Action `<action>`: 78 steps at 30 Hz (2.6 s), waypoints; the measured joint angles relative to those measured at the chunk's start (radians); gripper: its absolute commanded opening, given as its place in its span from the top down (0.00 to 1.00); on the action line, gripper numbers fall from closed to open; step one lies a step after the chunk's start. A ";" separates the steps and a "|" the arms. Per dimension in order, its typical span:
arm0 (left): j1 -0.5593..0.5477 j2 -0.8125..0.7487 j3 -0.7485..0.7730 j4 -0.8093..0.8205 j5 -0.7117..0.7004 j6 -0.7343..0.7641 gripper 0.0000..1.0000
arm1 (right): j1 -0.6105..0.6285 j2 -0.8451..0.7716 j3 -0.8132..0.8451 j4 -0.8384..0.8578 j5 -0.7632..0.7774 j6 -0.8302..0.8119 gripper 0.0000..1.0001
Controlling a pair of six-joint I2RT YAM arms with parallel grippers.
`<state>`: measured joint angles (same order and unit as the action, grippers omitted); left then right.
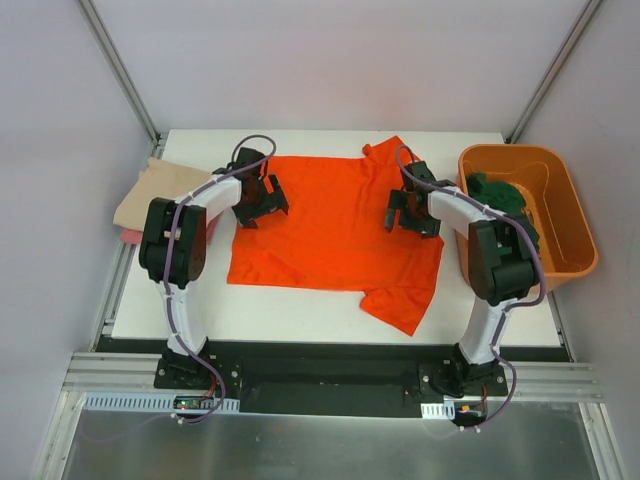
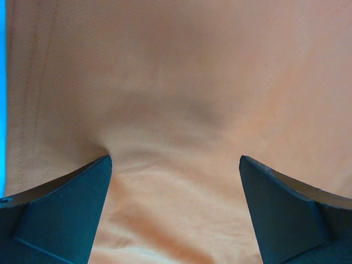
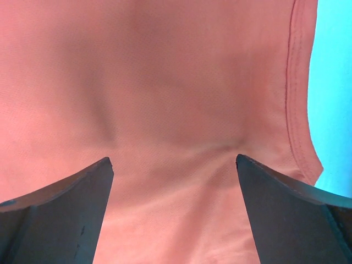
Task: Fold and stack the t-shirts
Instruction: Flatten out the tshirt, then grap the side of the flattened tshirt closest away from the robot with both arms
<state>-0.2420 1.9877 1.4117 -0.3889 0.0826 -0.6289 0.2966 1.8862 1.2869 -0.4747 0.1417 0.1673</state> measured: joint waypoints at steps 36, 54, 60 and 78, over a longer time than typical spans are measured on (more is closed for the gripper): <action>-0.044 -0.826 -0.890 0.036 -0.400 -0.327 0.45 | 0.435 -0.982 -0.712 0.246 0.294 -0.007 0.04; -0.044 -0.733 -0.858 0.123 -0.368 -0.345 1.00 | 0.444 -0.952 -0.697 0.148 0.268 0.009 0.04; -0.044 -0.908 -0.936 0.091 -0.352 -0.331 1.00 | 0.519 -0.912 -0.623 -0.034 0.221 0.068 0.04; -0.044 -1.035 -1.005 0.015 -0.345 -0.330 1.00 | 0.640 -0.687 -0.665 -0.149 0.103 0.244 0.33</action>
<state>-0.2859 0.9531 0.4068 -0.3737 -0.2623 -0.9588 0.9367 1.1988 0.6224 -0.6239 0.2447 0.4110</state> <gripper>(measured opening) 0.009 0.684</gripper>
